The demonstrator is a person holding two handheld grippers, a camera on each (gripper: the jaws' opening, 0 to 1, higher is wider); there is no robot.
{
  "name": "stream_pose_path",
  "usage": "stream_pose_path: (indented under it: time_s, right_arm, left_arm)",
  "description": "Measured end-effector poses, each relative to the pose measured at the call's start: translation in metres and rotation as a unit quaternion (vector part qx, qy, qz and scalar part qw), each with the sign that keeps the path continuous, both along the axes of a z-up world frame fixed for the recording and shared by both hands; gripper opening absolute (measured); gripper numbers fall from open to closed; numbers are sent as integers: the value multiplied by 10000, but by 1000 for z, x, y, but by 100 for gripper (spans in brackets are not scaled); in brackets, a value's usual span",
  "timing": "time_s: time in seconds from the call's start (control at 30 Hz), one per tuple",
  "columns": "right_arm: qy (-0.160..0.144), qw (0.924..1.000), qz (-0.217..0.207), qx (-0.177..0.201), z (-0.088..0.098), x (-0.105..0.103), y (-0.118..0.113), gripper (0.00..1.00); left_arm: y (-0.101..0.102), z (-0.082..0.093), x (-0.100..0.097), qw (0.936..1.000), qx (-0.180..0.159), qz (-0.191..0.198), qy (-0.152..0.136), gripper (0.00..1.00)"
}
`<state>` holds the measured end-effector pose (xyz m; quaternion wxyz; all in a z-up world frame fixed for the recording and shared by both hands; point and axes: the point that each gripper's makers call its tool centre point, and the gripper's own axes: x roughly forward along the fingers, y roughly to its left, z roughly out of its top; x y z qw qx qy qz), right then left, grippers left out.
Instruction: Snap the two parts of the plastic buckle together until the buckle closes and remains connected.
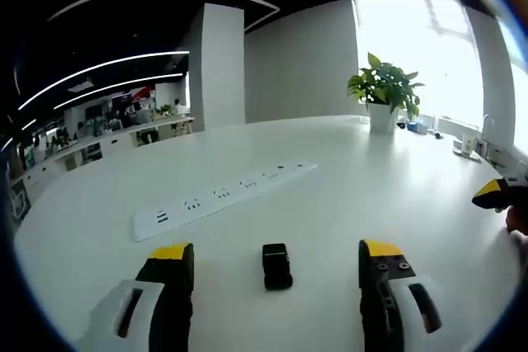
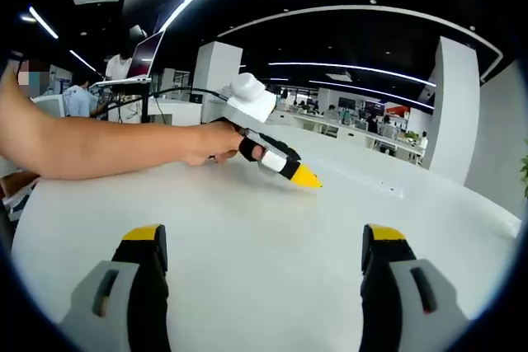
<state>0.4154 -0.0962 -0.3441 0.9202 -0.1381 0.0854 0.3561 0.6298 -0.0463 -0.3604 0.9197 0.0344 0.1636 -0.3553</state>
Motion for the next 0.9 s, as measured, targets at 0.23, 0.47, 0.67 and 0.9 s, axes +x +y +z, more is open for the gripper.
stream_pose_path:
  time_s: [0.23, 0.47, 0.67, 0.9]
  right_arm:
    - [13, 9999, -14, 110, 3, 0, 0, 100]
    - [54, 9999, -22, 132, 1, 1, 0, 100]
    - [6, 9998, -69, 189, 5, 1, -3, 100]
    - [34, 9998, -93, 152, 3, 2, -3, 100]
  left_arm:
    - [5, 5, 0, 9999, -149, 49, 56, 100]
    - [8, 17, -1, 9996, -251, 89, 87, 100]
    - [8, 24, -3, 9997, -219, 89, 109, 100]
    - [14, 19, -14, 9994, -256, 160, 183, 100]
